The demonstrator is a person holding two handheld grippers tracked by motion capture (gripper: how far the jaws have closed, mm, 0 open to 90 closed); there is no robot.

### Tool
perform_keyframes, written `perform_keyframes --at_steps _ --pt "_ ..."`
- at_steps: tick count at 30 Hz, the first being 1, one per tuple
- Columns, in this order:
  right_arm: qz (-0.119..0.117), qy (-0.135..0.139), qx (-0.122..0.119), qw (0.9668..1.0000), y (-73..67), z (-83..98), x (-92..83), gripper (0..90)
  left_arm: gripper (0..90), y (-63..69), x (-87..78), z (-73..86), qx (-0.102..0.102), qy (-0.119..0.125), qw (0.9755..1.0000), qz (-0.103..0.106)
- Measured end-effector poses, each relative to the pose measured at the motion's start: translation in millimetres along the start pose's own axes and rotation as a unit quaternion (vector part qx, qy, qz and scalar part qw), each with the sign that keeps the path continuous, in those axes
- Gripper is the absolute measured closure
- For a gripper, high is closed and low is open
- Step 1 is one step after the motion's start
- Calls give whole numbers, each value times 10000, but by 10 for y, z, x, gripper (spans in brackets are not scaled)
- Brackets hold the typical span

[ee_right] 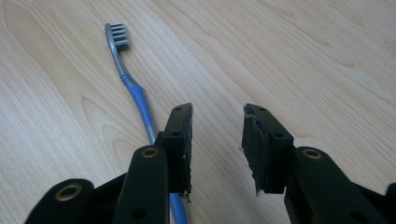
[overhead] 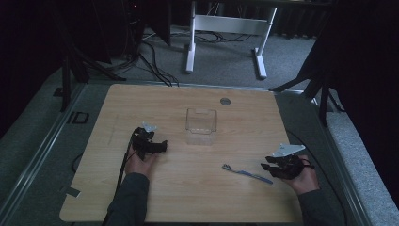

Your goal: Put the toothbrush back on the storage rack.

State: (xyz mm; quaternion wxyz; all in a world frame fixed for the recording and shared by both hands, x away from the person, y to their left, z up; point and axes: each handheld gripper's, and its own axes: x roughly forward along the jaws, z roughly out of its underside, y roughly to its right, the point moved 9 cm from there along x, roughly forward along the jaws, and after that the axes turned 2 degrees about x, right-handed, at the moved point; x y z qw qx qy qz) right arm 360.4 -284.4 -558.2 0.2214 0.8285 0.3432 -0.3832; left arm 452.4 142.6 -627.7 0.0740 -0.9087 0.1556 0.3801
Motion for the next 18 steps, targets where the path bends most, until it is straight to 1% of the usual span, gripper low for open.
perform_keyframes --at_steps 5,7,11,18 --pt "-9 -65 -74 10000 -29 -6 11 628 83 0 0 0 1 -1 10000 2" --pt "-11 -99 -141 9999 -36 -10 13 628 83 0 0 0 2 -2 10000 1" --pt "-21 -124 -172 9998 -53 -30 12 628 83 0 0 0 2 -2 10000 1" --pt "-91 -232 -288 9993 -111 -64 37 627 83 0 -1 0 2 -3 10000 0"
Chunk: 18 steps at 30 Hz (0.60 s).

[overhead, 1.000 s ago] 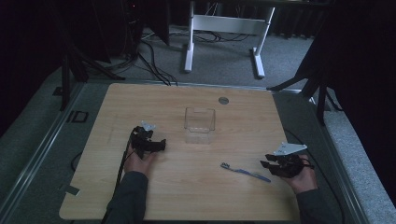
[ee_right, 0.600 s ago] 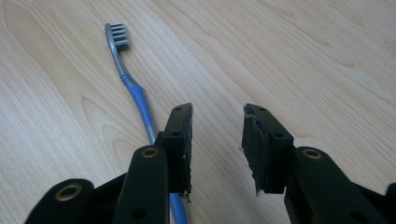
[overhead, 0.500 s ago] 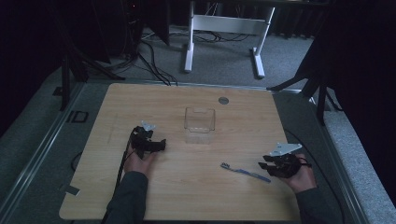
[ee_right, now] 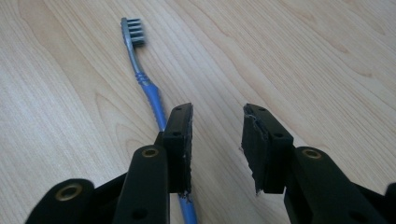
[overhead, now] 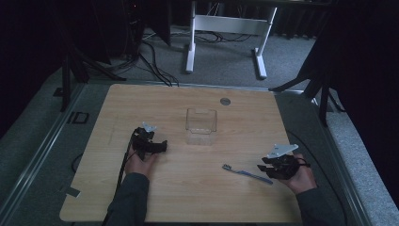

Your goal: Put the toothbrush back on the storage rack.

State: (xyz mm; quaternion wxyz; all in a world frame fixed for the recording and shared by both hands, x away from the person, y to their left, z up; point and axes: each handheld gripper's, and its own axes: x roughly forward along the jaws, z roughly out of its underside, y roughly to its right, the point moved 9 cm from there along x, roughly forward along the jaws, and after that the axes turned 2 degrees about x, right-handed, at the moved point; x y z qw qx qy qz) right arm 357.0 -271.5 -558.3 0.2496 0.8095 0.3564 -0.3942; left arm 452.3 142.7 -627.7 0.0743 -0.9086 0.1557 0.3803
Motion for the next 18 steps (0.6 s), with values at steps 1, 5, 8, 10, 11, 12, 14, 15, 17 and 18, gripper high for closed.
perform_keyframes --at_steps 1,5,8,10,11,12,14,15,17,18 --pt "-4 -8 -23 10000 -5 -9 4 626 83 0 1 0 -2 4 10000 1" --pt "-43 -31 -49 10000 -22 -31 13 626 83 0 0 0 1 2 10000 1" --pt "-98 -102 -154 9998 -48 -55 22 626 83 0 0 0 -1 1 10000 1" --pt "-121 -140 -187 9997 -64 -64 26 627 83 0 0 0 0 0 10000 0" --pt "-128 -157 -204 9996 -68 -66 27 627 83 0 0 0 0 0 10000 0" --pt "-138 -168 -221 9995 -73 -71 30 628 83 0 0 0 -1 0 10000 0" --pt "-153 -183 -245 9994 -81 -82 38 628 83 0 0 0 -1 1 10000 1" --pt "-165 -202 -253 9993 -87 -87 40 627 83 0 0 0 0 1 10000 1" --pt "-182 -221 -279 9992 -96 -99 48 627 83 0 0 0 -1 1 10000 1" --pt "-187 -223 -298 9991 -99 -106 52 626 83 0 0 0 0 0 10000 0"
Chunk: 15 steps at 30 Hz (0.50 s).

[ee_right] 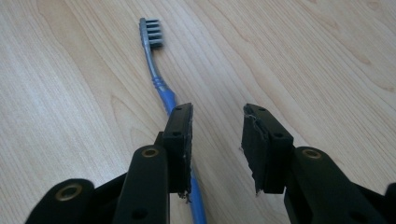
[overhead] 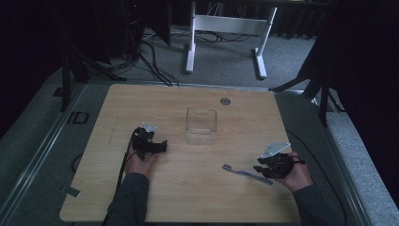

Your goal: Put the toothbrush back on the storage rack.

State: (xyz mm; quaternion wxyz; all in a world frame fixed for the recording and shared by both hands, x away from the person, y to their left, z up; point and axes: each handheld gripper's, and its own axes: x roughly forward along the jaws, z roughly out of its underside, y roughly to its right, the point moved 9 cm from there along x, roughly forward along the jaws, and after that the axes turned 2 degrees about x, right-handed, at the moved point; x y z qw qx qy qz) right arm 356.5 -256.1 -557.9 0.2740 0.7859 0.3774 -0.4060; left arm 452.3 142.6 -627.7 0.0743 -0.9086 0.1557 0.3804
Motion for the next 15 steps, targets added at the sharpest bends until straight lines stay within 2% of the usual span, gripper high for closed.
perform_keyframes --at_steps 15 --pt "-68 -108 -107 9999 -39 -67 19 621 83 0 0 0 -1 2 10000 1"
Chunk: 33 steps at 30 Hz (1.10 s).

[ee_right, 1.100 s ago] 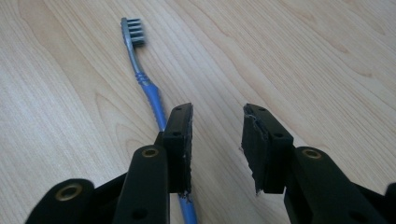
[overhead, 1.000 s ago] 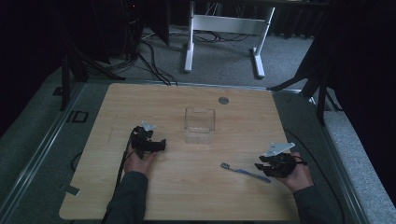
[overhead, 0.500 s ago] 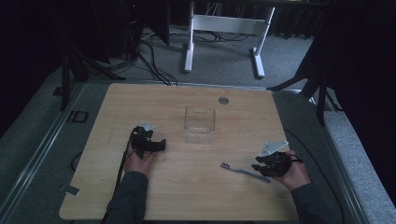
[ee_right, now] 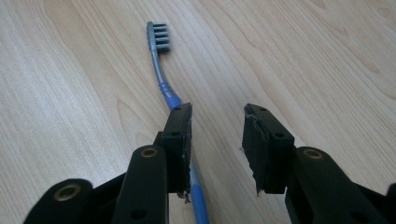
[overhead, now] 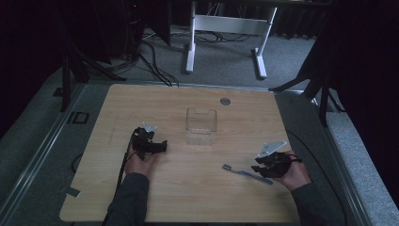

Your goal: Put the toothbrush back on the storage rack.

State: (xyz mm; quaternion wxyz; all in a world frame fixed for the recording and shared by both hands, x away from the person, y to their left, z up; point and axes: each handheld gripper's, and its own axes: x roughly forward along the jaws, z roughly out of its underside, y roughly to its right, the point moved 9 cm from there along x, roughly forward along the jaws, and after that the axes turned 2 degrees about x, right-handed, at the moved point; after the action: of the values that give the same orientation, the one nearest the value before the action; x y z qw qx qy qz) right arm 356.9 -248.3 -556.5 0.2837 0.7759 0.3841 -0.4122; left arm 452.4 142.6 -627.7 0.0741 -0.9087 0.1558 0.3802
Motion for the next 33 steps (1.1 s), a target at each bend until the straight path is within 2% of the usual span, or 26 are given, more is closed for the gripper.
perform_keyframes --at_steps 33 --pt "-251 -369 -418 9981 -118 -140 49 617 83 0 0 0 0 -1 10000 0"
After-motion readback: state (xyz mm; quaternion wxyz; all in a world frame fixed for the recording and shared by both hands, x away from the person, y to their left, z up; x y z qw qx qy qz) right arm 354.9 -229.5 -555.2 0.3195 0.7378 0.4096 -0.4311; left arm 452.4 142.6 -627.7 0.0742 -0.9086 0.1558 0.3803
